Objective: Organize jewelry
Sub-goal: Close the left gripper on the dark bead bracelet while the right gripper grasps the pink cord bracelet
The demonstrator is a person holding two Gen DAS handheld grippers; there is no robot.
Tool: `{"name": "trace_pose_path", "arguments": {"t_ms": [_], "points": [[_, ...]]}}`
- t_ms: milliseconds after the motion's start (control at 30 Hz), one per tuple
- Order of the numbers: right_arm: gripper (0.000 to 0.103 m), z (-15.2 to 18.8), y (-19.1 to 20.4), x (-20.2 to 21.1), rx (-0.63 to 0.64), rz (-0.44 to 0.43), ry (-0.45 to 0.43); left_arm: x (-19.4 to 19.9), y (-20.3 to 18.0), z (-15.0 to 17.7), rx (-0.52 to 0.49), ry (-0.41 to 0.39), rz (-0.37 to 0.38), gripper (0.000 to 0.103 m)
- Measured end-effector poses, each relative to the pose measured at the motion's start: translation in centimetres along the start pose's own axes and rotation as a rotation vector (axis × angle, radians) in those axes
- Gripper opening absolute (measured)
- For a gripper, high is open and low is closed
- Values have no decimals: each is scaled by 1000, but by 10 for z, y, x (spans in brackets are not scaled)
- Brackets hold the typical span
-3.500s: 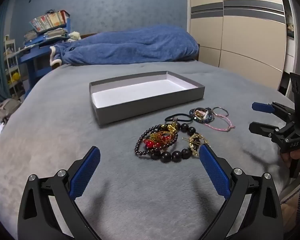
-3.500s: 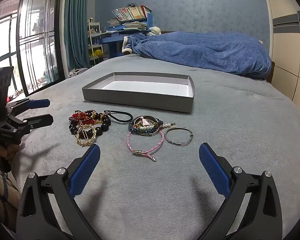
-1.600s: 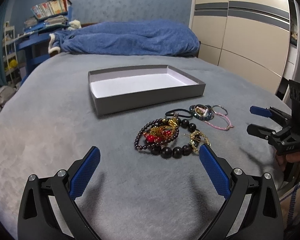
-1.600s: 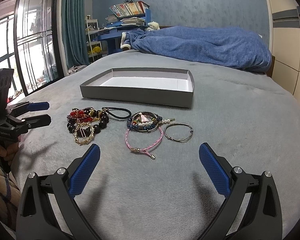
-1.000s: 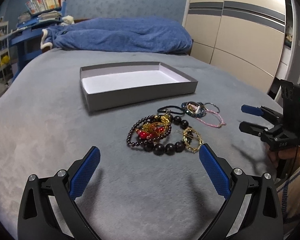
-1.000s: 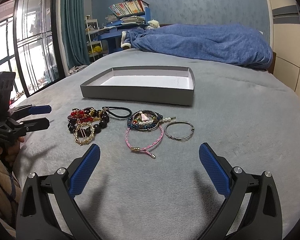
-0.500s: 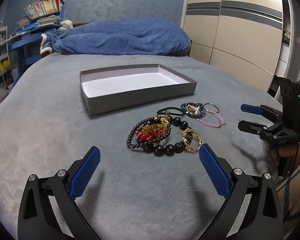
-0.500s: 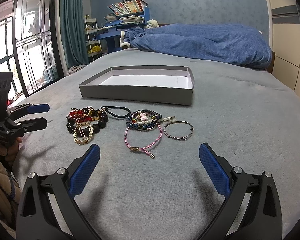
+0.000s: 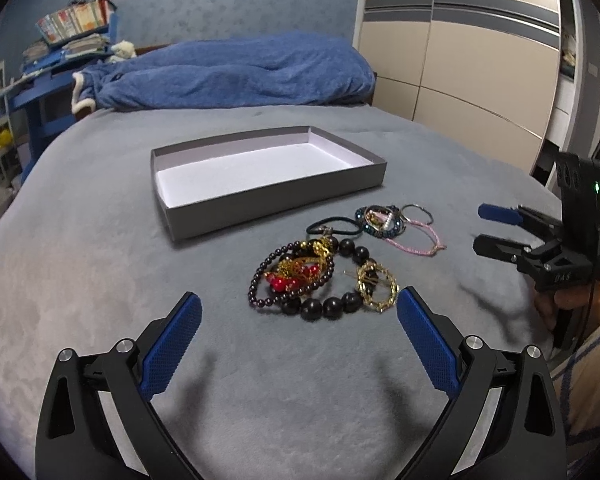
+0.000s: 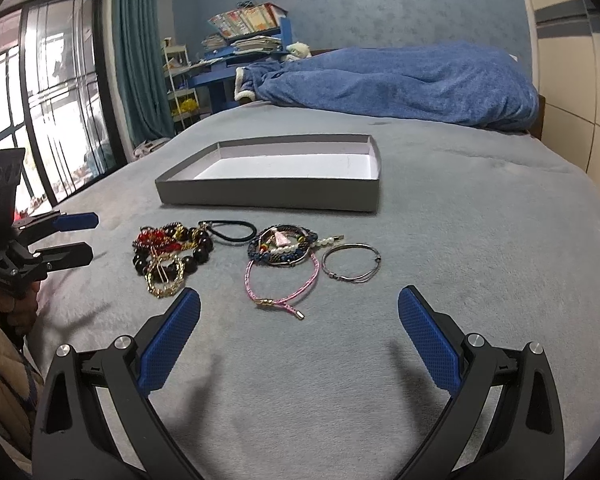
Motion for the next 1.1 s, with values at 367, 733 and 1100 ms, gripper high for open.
{"name": "trace_pose_path", "arguments": {"t_ms": [367,733,1100], "points": [[78,-3,0,-10,-13,34,71,-36,-6,-16,-61,113,18,69],[77,-18,6,-37,-35,20,152,-64,16,-18,21,194,48,78],[21,-12,11,-59,-15,24,230,-59,13,-11,31,184,106,33]]}}
Point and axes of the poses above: each gripper's, at about its wrist camera, not at the fingertips, and x roughly against the way its jaws point, y to its left, z to its underside, the point moved 2 cm from there along -x, roughly the way its jaws point, and after that the axes turned 7 degrees about -y, right-handed, at the moved point
